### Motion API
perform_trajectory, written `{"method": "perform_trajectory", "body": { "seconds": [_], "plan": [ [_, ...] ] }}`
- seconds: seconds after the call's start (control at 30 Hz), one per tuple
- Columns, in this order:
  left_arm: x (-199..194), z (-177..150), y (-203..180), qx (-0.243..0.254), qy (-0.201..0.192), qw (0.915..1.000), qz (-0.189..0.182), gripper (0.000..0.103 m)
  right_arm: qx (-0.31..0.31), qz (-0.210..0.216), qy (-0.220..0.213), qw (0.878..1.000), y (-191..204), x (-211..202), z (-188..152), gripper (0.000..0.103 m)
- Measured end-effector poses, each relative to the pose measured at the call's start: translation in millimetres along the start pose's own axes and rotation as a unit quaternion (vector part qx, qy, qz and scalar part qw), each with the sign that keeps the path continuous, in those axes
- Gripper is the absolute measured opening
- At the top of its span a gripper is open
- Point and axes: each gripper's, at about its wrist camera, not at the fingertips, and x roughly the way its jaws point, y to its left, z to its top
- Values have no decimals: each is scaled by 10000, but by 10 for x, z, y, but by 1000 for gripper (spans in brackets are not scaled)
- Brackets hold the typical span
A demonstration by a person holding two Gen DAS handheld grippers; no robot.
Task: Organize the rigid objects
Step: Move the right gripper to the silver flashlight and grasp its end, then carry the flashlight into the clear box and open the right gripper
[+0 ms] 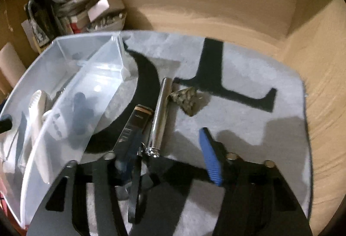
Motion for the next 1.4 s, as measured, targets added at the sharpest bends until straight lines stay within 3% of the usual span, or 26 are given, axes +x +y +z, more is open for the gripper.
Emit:
{"method": "perform_trajectory", "body": {
  "seconds": [0.07,0.23,0.33,0.37,0.63,0.93,1.4],
  "plan": [
    [1,-1,-3,1,2,10000,0,10,-70,21,104,9999,40,108,7,34],
    [1,-2,-5,-1,0,10000,4,10,-162,-69,128,9998,91,253,34,31],
    [1,-2,-7,-5,-1,10000,9,10,-206,-16,94,9997,116,234,40,15],
    [1,-2,-7,4,-1,10000,14,10,-226,-41,70,9997,125,222,37,14],
    [9,4,-7,8,0,10000,36,10,-251,51,-155,9996,120,18,-36,14],
    [9,-2,-38,22,-14,10000,61,10,-283,26,-828,9962,167,-530,64,14],
    [4,-18,-47,37,-53,10000,74,10,-784,145,-1659,9829,611,-1087,364,14]
  ]
}}
